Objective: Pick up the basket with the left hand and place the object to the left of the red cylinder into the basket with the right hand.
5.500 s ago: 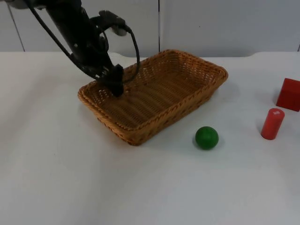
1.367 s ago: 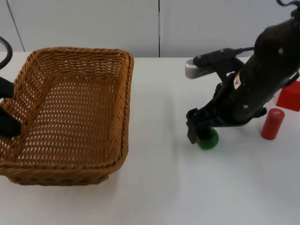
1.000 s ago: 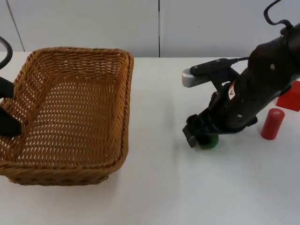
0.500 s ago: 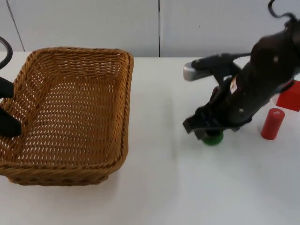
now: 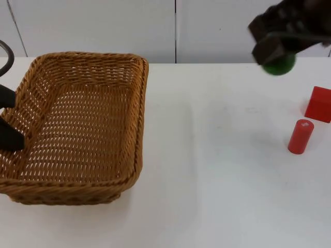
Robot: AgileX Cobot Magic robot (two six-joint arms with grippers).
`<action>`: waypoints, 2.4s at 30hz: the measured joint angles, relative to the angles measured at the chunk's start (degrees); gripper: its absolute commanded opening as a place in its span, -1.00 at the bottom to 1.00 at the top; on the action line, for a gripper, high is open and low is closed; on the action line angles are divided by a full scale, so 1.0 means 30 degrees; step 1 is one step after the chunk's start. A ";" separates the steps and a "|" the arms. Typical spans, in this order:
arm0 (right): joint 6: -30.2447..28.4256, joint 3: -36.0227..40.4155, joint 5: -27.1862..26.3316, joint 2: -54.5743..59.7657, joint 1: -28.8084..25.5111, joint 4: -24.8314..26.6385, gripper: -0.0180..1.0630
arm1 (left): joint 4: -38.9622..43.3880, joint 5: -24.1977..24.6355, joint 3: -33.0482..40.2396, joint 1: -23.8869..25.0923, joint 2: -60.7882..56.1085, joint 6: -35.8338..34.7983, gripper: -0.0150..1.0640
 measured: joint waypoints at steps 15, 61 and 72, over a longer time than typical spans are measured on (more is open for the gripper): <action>-0.1226 -0.2956 0.2218 -0.0039 0.1098 0.1331 -0.97 | 0.0000 0.0194 0.0000 0.0000 0.0000 0.0000 -0.97; -0.0876 -1.2273 0.3573 0.8031 0.6424 -0.1040 0.41 | -0.0148 0.0209 0.0033 0.0000 0.0000 0.0000 -0.97; -0.0266 -0.9283 0.5603 0.2217 0.6424 -0.2082 0.41 | -0.0148 0.0209 0.0033 0.0000 0.0000 0.0000 -0.97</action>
